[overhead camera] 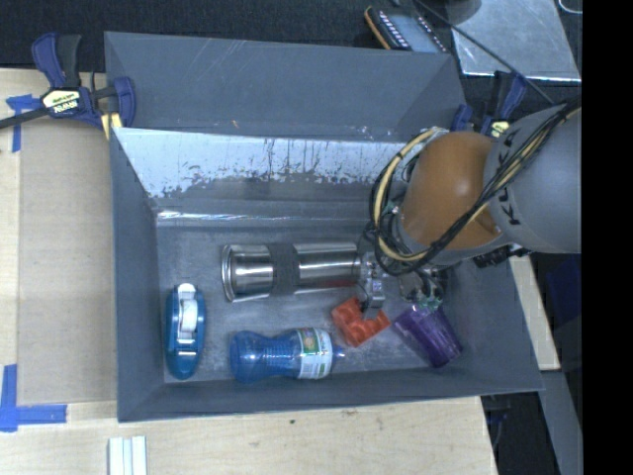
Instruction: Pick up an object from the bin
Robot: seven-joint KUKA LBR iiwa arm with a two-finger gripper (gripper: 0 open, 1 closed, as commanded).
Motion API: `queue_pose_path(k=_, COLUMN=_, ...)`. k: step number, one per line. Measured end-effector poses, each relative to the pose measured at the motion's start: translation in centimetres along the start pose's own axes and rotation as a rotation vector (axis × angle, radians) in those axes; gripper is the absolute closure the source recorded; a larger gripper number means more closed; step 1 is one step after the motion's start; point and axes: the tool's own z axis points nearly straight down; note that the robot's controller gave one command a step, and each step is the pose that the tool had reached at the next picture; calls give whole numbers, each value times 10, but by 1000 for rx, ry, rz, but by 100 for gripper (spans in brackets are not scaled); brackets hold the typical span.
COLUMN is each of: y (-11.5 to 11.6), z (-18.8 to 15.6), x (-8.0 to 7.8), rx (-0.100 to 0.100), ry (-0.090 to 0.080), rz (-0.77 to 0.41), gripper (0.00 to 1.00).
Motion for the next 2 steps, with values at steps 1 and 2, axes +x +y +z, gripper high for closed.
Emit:
queue_pose_path(k=1, y=-12, z=-74, x=14, rx=0, ry=-4, rz=25, gripper=100)
queue_pose_path(k=2, y=-16, z=-126, x=23, rx=0, ry=-3, rz=-95, gripper=0)
